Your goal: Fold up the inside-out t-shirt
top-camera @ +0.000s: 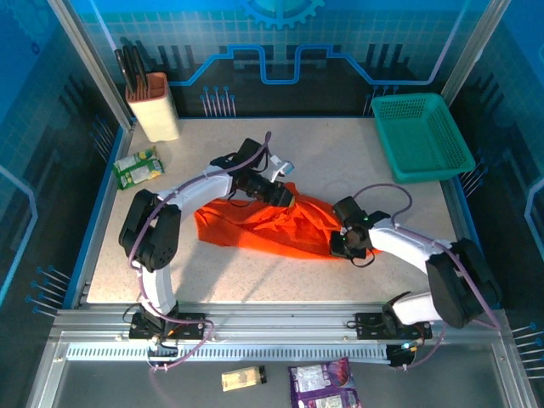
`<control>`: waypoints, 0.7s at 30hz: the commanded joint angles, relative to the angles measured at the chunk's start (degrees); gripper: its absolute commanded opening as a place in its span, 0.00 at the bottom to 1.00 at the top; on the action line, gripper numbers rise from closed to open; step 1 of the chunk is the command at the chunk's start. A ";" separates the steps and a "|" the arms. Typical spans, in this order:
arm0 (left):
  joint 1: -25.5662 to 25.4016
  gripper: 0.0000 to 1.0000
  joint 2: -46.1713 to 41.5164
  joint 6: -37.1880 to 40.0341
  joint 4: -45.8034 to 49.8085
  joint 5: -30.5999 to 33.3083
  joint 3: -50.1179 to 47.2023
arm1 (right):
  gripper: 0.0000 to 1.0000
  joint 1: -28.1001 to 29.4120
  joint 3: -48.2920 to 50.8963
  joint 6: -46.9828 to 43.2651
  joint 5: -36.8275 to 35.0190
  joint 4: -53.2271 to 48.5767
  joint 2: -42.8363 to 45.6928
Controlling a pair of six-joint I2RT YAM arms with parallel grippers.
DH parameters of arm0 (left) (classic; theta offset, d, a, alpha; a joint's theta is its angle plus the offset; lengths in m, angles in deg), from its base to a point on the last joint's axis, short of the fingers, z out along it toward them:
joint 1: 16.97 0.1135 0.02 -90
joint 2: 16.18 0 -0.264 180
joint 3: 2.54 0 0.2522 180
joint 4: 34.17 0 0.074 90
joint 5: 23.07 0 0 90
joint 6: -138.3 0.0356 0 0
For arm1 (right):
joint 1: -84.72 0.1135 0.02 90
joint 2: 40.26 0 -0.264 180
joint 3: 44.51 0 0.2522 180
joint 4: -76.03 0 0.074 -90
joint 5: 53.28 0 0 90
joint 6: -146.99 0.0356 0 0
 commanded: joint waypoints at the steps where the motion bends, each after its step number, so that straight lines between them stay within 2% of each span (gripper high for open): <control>1: -0.19 0.33 -0.48 -5.06 -5.10 -6.35 -1.46 | 0.18 -0.59 -1.89 -0.02 3.29 -0.35 5.66; 3: -0.10 0.38 -0.67 -6.06 -6.32 -6.37 -2.02 | 0.20 -0.49 -2.02 0.94 5.23 0.25 8.13; 9: 0.56 0.39 -2.03 -6.97 -7.33 -4.40 -3.06 | 0.26 3.10 -4.23 4.37 9.47 2.25 8.99; 21: 6.34 0.37 -10.12 -9.81 -11.75 0.25 -11.64 | 0.41 14.65 -7.71 14.87 9.09 15.57 -6.57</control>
